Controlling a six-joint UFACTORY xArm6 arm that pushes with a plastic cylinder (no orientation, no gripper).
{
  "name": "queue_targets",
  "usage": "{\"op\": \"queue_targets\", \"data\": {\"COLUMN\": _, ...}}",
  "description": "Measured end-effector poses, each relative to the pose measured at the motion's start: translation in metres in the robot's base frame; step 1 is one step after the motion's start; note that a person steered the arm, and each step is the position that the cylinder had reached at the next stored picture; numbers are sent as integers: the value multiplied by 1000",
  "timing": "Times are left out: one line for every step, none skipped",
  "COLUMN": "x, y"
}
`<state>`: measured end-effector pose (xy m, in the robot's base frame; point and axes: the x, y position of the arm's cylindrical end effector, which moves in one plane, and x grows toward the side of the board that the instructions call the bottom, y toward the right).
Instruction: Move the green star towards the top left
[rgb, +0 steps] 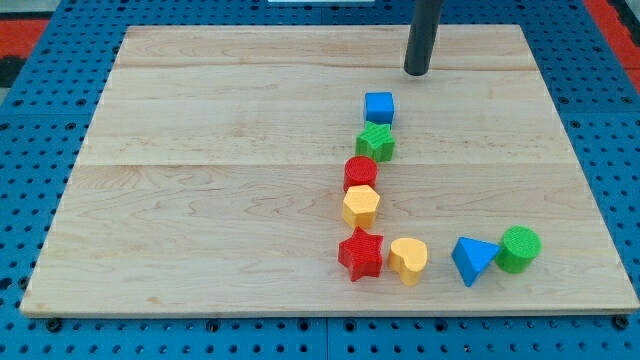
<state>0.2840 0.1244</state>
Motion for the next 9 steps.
{"op": "queue_targets", "data": {"x": 0, "y": 0}}
{"op": "queue_targets", "data": {"x": 0, "y": 0}}
{"op": "queue_targets", "data": {"x": 26, "y": 5}}
{"op": "queue_targets", "data": {"x": 84, "y": -8}}
{"op": "queue_targets", "data": {"x": 126, "y": -4}}
{"op": "queue_targets", "data": {"x": 141, "y": -52}}
{"op": "queue_targets", "data": {"x": 124, "y": -113}}
{"op": "queue_targets", "data": {"x": 136, "y": -130}}
{"op": "queue_targets", "data": {"x": 146, "y": -148}}
